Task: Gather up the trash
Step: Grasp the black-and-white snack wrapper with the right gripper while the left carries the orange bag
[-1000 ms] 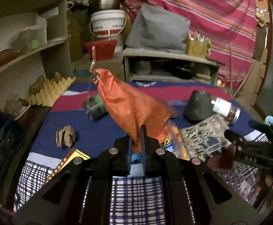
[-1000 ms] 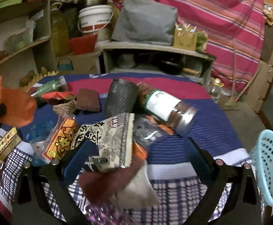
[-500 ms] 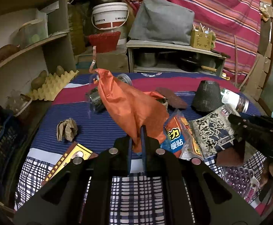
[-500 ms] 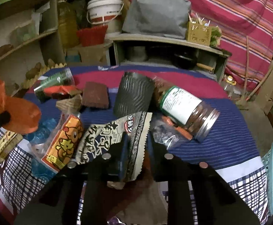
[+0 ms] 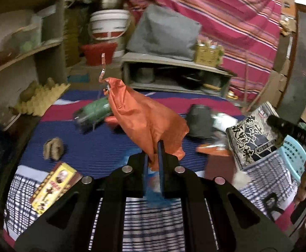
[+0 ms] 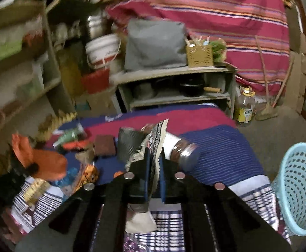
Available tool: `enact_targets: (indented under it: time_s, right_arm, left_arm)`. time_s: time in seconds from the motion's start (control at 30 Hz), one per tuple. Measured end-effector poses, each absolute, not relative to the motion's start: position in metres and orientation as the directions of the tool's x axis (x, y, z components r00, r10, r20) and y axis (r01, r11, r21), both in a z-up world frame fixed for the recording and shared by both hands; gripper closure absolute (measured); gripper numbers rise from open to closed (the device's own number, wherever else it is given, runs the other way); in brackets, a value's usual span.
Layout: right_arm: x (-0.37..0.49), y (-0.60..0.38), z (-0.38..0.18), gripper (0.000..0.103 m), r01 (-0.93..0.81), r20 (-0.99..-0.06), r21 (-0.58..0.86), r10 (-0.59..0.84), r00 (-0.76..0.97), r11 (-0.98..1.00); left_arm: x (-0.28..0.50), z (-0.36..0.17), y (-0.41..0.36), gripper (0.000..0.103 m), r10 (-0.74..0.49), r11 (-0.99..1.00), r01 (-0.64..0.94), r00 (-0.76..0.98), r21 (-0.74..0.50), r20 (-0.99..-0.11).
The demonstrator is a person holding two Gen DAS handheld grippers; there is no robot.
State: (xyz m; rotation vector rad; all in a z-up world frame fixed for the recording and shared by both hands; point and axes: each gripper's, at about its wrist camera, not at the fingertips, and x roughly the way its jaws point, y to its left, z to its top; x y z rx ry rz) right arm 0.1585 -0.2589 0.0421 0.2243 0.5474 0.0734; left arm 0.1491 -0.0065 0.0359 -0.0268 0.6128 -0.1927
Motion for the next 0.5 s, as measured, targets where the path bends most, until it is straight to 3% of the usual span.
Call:
enact_targets:
  time_s: [0.23, 0.5]
  right_arm:
    - [0.122, -0.335, 0.059, 0.098, 0.046, -0.48, 0.212, 0.063, 0.875, 0.976]
    - [0.069, -0.447, 0.084, 0.098, 0.22, -0.477, 0.122, -0.137, 0.868, 0.968]
  left_arm:
    - [0.148, 0.045, -0.074, 0.096, -0.318, 0.946, 0.294, 0.757, -0.137, -0.57]
    - [0.146, 0.049, -0.205, 0.096, -0.424, 0.88, 0.467, 0.7, -0.08, -0.575]
